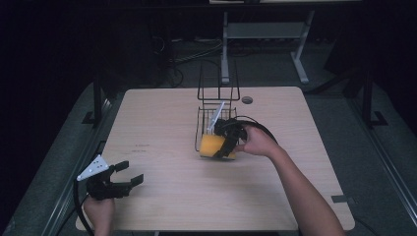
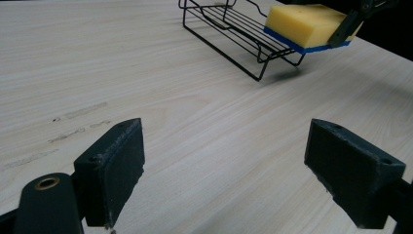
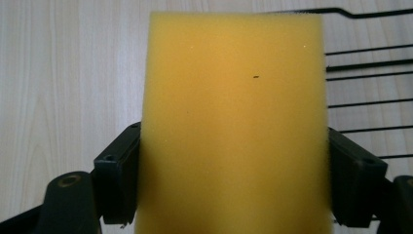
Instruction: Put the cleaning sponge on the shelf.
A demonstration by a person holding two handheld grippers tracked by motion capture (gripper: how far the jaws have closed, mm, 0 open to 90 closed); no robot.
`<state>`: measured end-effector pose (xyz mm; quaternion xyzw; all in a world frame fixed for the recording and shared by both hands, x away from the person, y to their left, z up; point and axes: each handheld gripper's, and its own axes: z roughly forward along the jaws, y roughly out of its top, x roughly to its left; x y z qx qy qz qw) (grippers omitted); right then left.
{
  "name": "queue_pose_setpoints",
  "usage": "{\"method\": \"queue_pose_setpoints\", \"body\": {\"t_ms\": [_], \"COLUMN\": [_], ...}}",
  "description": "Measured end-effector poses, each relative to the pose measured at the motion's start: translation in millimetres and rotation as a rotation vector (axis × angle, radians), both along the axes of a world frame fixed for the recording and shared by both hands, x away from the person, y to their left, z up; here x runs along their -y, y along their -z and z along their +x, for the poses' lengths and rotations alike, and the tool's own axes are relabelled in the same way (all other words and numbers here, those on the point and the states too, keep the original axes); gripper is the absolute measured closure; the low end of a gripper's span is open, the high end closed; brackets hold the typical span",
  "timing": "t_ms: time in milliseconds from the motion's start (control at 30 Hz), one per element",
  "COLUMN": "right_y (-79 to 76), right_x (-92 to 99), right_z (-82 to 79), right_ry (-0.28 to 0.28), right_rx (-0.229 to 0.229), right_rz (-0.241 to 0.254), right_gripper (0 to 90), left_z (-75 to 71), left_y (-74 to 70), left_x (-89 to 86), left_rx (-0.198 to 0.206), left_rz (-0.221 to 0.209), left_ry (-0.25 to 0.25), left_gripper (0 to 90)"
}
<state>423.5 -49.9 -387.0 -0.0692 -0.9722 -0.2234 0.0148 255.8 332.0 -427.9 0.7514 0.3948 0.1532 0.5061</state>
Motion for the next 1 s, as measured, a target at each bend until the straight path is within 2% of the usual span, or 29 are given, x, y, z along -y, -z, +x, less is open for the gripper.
{"method": "queue_pose_setpoints", "body": {"t_ms": [333, 533, 767, 1000], "right_y": [6.9, 8.8, 6.8, 1.0], "right_x": [3.5, 9.5, 11.2, 5.6], "right_z": [9.1, 14.2, 16.0, 18.7], "right_ry": [0.016, 0.039, 0.035, 0.026], "right_rx": [-0.026, -0.035, -0.036, -0.017], "right_rz": [-0.006, 0.013, 0.032, 0.013], "right_gripper": [21.6, 21.6, 21.6, 21.6], "left_z": [-1.0, -0.2, 0.4, 0.2], "left_y": [0.3, 1.3, 1.4, 1.0], "left_x": [1.3, 2.9, 3.0, 1.6], "left_rx": [0.000, -0.006, -0.005, -0.004], "left_rz": [0.007, 0.008, 0.013, 0.005], "left_ry": [0.000, 0.004, 0.010, 0.008], "left_gripper": [14.2, 14.2, 14.2, 14.2]}}
